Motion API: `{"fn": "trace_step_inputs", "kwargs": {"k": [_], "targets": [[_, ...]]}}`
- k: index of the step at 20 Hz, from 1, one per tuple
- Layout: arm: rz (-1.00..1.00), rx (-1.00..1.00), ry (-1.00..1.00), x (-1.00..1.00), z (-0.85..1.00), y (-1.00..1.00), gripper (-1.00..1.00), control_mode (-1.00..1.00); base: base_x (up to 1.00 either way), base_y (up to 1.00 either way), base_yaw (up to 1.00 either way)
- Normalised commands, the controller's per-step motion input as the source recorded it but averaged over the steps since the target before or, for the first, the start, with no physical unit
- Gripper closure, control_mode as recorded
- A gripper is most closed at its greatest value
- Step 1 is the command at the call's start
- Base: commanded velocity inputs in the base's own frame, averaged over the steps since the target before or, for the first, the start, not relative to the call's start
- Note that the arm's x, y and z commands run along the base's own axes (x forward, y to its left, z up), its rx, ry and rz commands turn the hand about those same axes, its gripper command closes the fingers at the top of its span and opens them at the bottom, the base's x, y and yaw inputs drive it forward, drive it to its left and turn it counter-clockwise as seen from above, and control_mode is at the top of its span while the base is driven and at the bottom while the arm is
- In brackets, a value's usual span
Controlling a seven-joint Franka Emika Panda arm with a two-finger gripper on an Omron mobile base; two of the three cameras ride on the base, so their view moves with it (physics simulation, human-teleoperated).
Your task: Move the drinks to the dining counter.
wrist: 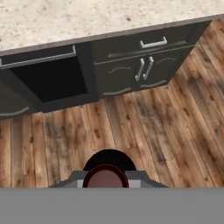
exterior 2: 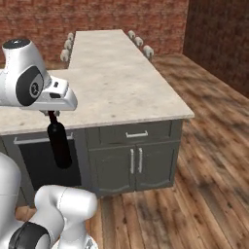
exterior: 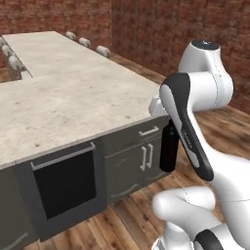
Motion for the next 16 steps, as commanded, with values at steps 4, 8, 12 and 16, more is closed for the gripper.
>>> {"fn": "trace_step_inputs", "kwargs": {"k": [4, 8, 12, 16], "targets": [[0.00, 0.00, 0.00, 0.00, 0.00, 0.00, 1.00, 1.00, 0.48, -1.00, 0.11], [0.00, 0.00, 0.00, 0.00, 0.00, 0.00, 1.00, 1.00, 0.54, -1.00, 0.11], [0.00, 0.00, 0.00, 0.00, 0.00, 0.00, 1.00, 1.00, 0.60, -1.00, 0.11], [0.00, 0.00, 0.00, 0.00, 0.00, 0.00, 1.00, 1.00, 0.63, -1.00, 0.12]]}}
